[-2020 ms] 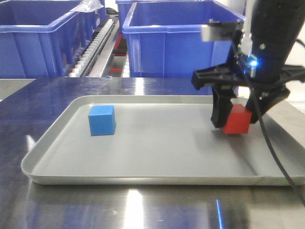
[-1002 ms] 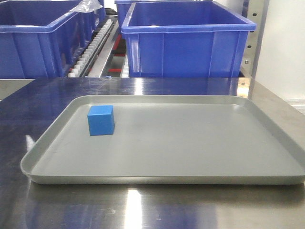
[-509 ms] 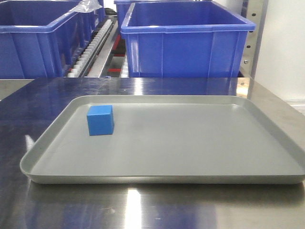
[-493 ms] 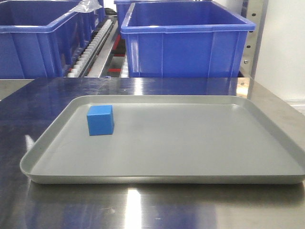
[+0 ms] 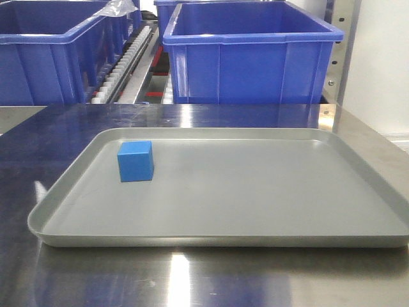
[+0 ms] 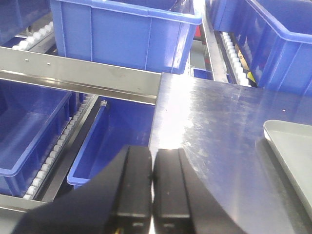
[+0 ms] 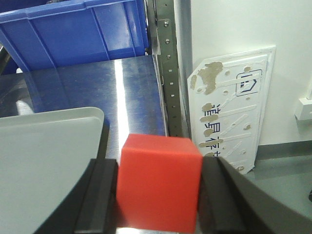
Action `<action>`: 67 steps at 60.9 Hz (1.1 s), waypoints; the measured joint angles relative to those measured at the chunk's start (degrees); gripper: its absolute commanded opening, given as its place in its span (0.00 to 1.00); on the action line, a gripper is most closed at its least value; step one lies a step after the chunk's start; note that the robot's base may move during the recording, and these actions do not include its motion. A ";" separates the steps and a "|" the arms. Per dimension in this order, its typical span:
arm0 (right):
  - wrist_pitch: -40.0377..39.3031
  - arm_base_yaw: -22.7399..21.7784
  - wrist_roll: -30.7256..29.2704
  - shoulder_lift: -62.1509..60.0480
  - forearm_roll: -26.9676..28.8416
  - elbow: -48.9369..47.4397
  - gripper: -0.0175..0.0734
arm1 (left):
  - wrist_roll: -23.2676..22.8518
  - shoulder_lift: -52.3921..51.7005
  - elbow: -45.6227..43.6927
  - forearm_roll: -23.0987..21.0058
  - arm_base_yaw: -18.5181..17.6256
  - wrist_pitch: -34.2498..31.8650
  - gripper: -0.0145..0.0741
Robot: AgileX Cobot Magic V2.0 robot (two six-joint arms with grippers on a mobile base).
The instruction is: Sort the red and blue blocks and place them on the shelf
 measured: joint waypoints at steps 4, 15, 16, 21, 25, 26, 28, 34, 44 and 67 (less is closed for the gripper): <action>0.00 0.00 0.00 0.00 0.00 0.00 0.25 | 0.00 0.00 0.00 0.00 0.00 0.00 0.32; 0.00 0.00 0.00 0.00 0.00 0.00 0.25 | 0.00 0.00 0.00 0.00 0.00 0.00 0.32; 0.00 0.00 0.00 0.00 0.00 0.00 0.25 | 0.00 0.00 0.00 0.00 0.00 0.00 0.32; 0.00 0.00 0.00 0.00 0.00 0.00 0.25 | 0.00 0.00 0.00 0.00 0.00 0.00 0.32; 0.00 0.00 0.00 0.00 0.00 0.00 0.25 | 0.00 0.00 0.00 0.00 0.00 0.00 0.32; 0.00 0.00 0.00 0.00 0.00 0.00 0.25 | 0.00 0.00 0.00 0.00 0.00 0.00 0.32; 0.00 0.00 0.00 0.00 0.00 0.00 0.25 | 0.00 0.00 0.00 0.00 0.00 0.00 0.32; 0.00 0.00 0.00 0.00 0.00 0.00 0.25 | 0.00 0.00 0.00 0.00 0.00 0.00 0.32; 0.00 0.00 0.00 0.00 0.00 0.00 0.25 | 0.00 0.00 0.00 0.00 0.00 0.00 0.32; 0.00 0.00 0.00 0.00 0.00 0.00 0.25 | 0.00 10.51 -6.66 -0.72 -0.48 8.06 0.32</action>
